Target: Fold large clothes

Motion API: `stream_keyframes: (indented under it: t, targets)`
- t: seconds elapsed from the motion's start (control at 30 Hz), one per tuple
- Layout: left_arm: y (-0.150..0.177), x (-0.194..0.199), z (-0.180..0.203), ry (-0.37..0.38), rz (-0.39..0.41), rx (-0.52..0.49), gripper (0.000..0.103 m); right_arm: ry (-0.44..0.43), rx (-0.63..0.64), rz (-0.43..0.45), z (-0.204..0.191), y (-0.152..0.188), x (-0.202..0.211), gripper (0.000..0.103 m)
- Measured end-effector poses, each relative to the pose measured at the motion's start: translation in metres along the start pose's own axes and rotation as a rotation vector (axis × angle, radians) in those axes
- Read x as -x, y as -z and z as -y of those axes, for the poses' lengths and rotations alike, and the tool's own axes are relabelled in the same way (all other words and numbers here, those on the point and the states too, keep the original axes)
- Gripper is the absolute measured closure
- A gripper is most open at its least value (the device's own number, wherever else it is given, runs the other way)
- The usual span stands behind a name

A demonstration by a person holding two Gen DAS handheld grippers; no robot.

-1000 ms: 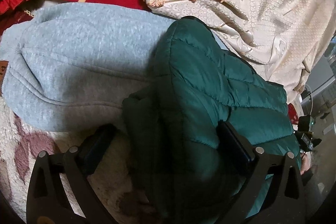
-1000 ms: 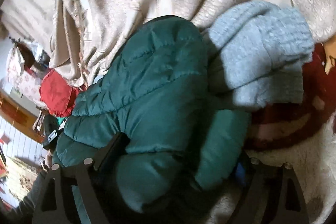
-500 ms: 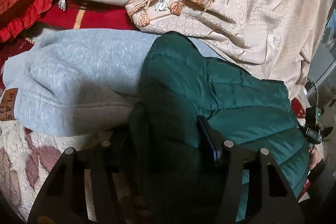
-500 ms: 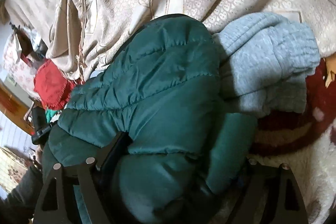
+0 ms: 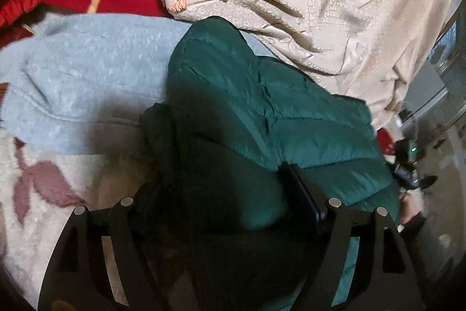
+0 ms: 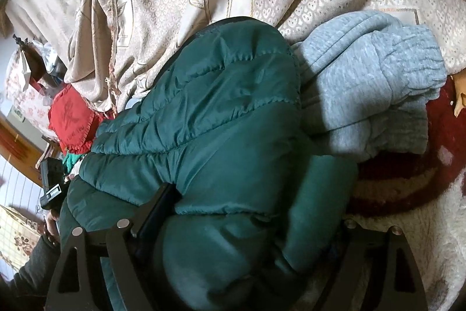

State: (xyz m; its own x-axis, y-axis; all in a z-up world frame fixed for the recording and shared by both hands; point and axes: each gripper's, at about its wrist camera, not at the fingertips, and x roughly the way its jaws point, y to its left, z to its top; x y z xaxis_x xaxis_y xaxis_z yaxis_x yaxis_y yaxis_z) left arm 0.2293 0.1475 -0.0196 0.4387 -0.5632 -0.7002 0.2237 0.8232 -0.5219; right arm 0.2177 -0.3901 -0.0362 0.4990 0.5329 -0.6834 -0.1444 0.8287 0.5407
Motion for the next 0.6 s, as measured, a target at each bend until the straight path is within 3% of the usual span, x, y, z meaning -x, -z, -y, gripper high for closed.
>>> stream_keyframes:
  t: [0.1,0.13,0.23,0.33,0.4,0.53,0.6]
  targets:
    - [-0.007,-0.006,-0.006,0.041,0.005,0.011,0.028,0.006,0.003,0.003,0.000,0.000,0.001,0.019]
    - [-0.008,-0.005,-0.004,0.043,0.018,0.004,0.039,0.008,0.004,0.003,-0.001,0.001,0.001,0.019]
    - [-0.010,0.001,0.007,0.050,0.066,-0.058,0.061,0.015,0.019,0.002,-0.003,0.000,0.002,0.019]
    - [-0.010,-0.001,0.014,0.023,0.082,-0.088,0.062,0.021,0.034,0.011,-0.008,0.000,0.003,0.023]
    - [-0.010,-0.004,0.012,0.012,0.070,-0.085,0.056,0.023,0.044,0.020,-0.010,0.000,0.004,0.025]
    - [-0.015,-0.014,-0.003,-0.016,0.035,-0.010,0.020,0.012,0.028,0.016,-0.009,0.001,0.003,0.024]
    - [-0.016,-0.016,-0.012,0.019,0.014,0.027,0.019,0.004,0.014,0.009,-0.006,0.001,0.001,0.023]
